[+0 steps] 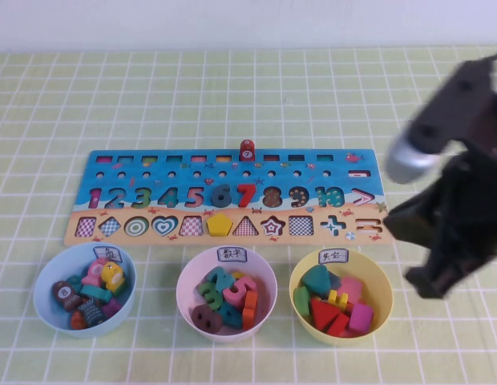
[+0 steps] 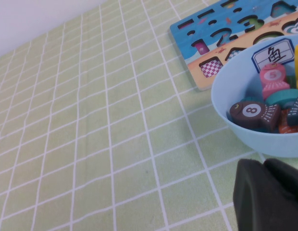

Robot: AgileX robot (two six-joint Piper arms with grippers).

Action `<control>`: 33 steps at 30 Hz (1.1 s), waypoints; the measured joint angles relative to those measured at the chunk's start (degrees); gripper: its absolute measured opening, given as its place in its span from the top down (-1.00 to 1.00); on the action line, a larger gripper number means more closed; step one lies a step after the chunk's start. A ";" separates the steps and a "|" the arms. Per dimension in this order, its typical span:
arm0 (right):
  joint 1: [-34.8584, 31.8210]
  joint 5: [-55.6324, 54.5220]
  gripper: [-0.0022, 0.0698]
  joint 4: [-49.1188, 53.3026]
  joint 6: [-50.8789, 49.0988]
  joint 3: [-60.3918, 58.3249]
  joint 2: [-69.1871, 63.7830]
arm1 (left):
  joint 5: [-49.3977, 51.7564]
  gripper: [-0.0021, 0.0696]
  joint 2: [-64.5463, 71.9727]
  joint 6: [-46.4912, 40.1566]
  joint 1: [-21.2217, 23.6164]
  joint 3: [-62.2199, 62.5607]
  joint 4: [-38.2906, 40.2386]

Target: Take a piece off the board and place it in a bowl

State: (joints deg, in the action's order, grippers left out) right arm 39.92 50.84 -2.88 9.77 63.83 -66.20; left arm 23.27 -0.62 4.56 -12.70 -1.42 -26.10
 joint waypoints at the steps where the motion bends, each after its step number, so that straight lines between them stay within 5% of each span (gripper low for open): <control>1: 0.00 -0.86 0.98 0.00 -0.12 -1.38 2.06 | 0.00 0.96 0.00 0.00 0.00 0.00 0.00; 14: 0.00 -9.85 0.98 -0.23 -0.77 -16.90 25.04 | 0.00 0.96 0.00 0.00 0.00 0.00 0.00; 25: 0.00 6.76 0.98 1.79 -4.64 -17.91 27.42 | 0.00 0.96 0.00 0.00 0.00 0.00 0.00; 33: 0.00 -2.60 0.98 6.16 -6.29 -22.33 37.01 | 0.00 0.96 0.00 0.00 0.00 0.00 0.00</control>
State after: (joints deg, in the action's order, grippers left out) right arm 39.92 48.24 3.29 3.48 41.49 -29.19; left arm 23.27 -0.62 4.56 -12.70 -1.42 -26.10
